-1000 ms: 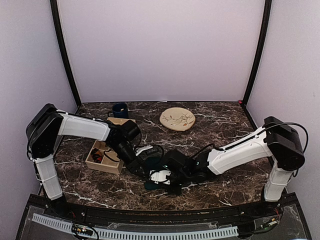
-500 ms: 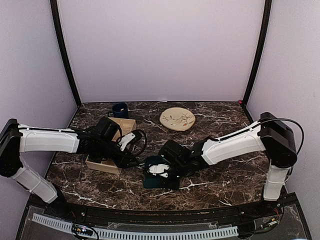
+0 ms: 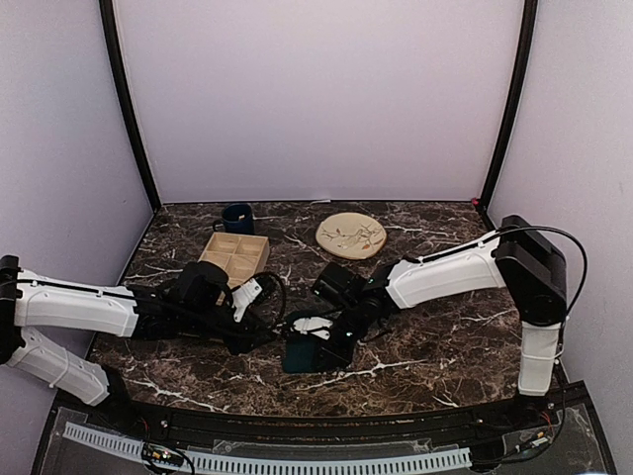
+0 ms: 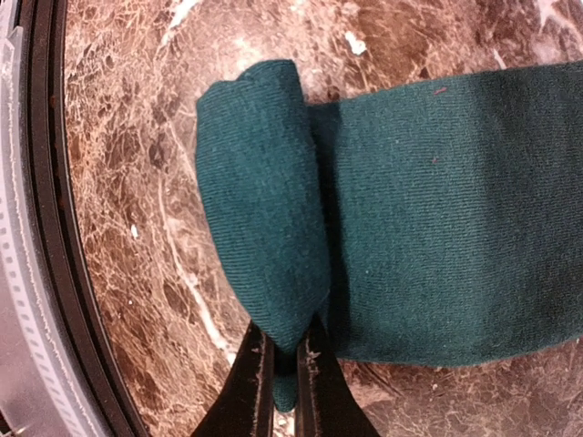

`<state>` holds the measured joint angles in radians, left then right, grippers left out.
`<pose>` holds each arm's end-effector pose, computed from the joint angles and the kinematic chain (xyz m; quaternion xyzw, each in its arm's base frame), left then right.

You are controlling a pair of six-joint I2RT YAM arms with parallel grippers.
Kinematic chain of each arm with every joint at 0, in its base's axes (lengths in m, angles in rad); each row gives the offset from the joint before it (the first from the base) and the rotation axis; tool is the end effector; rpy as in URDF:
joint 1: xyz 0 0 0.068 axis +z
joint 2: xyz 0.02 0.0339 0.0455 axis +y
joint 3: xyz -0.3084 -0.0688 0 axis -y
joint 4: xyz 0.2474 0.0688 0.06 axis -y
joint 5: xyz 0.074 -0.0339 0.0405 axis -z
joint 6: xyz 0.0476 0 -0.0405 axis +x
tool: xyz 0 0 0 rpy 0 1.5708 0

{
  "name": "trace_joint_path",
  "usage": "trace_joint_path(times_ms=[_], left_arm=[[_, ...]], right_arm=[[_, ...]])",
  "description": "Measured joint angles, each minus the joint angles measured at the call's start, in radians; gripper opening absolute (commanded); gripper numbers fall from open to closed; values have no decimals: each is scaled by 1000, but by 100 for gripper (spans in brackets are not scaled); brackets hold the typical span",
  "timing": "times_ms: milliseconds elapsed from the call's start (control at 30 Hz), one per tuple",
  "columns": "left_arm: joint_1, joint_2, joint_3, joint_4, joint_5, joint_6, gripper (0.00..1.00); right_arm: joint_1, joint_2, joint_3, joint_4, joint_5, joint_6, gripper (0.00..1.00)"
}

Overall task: Roll the socks
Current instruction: Roll the sock at the center of the board.

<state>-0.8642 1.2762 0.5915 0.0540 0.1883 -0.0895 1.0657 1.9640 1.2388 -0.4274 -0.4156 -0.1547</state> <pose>0.1604 -0.2017 0.2274 0.3747 0.8058 -0.2814 0.3621 0.1820 0.3688 0.1718 -0.5836 0.7599 0.2706 0.0936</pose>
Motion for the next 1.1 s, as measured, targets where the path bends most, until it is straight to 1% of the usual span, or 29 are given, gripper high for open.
trace_joint_path(times_ms=[167, 300, 400, 733, 1100], left_arm=[[-85, -15, -47, 53, -65, 9, 36], [-108, -51, -80, 82, -83, 21, 35], [-124, -48, -81, 100, -87, 39, 36], [-229, 108, -10, 94, -96, 132, 37], [-258, 214, 64, 51, -111, 211, 37]], right_arm=[[-27, 36, 48, -53, -64, 6, 0], [-44, 57, 74, -85, -106, 9, 0], [-53, 71, 90, -104, -131, 11, 0], [-72, 98, 116, -135, -188, 11, 0], [-79, 108, 128, -167, -216, 10, 0]])
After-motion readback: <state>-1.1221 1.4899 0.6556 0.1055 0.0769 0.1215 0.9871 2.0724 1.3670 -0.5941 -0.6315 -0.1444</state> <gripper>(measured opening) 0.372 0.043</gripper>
